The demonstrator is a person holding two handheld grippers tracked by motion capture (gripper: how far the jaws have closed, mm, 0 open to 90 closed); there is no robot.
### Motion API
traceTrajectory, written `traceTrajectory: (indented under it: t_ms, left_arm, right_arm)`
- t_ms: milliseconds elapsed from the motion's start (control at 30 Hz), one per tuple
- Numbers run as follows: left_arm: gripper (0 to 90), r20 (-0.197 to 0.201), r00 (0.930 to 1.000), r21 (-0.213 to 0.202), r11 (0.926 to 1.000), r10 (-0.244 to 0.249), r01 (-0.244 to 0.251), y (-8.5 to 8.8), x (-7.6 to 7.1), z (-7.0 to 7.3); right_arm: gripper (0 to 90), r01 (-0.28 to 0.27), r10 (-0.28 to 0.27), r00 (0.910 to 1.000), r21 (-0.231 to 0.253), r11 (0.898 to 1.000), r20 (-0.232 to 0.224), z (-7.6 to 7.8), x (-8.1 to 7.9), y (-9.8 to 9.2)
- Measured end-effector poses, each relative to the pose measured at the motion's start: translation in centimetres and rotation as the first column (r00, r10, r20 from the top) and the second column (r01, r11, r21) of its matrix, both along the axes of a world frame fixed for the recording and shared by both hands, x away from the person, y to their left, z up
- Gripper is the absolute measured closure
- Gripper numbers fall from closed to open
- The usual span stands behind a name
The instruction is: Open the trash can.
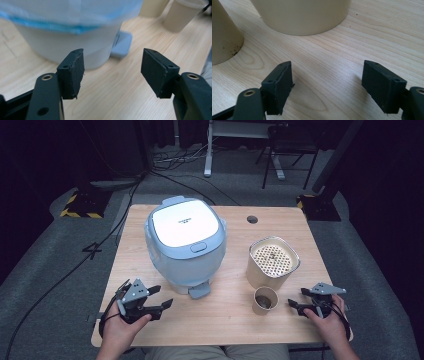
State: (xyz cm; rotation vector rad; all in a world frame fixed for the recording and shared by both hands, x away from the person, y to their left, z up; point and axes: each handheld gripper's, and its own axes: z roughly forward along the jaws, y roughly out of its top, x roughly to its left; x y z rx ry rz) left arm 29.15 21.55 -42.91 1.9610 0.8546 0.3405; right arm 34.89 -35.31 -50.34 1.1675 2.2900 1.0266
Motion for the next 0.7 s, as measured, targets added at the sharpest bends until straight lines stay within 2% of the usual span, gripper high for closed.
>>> traceTrajectory:
  t_ms: [133,267,300,367,467,633,700]
  left_arm:
    - [39.8,0.032,0.9986,-0.038,0.9983,-0.043,0.044,0.0,0.0,1.1]
    - [41.6,0.047,0.9972,-0.05,0.9969,-0.058,0.06,0.0,0.1,2.0]
    - [41.6,0.052,0.9962,-0.073,0.9946,-0.07,0.073,0.0,0.1,2.7]
    - [41.6,0.059,0.995,-0.072,0.9938,-0.08,0.084,0.0,0.2,3.1]
    - [42.5,0.073,0.9909,-0.064,0.991,-0.113,0.118,-0.2,0.5,4.9]
    - [45.7,0.099,0.9837,-0.108,0.9811,-0.15,0.16,-0.2,0.6,7.2]
    - [45.6,0.104,0.9821,-0.108,0.9798,-0.157,0.168,-0.3,0.8,8.1]
  right_arm:
    - [24.9,0.0,0.0,1.0,-0.001,1.0,0.0,0.0,0.0,0.0]
    - [24.8,0.001,-0.001,1.0,-0.004,1.0,0.003,0.0,0.0,0.1]
    - [24.7,0.002,-0.002,1.0,-0.005,1.0,0.002,0.0,0.0,0.0]
    - [24.6,0.004,-0.004,1.0,-0.004,1.0,0.003,0.0,0.0,0.1]
    - [24.6,0.004,-0.004,1.0,-0.003,1.0,0.002,0.0,0.0,0.1]
    - [24.6,0.005,-0.005,1.0,-0.003,1.0,0.002,0.0,0.0,0.1]
    - [24.6,0.005,-0.005,1.0,-0.003,1.0,0.003,0.0,0.0,0.1]
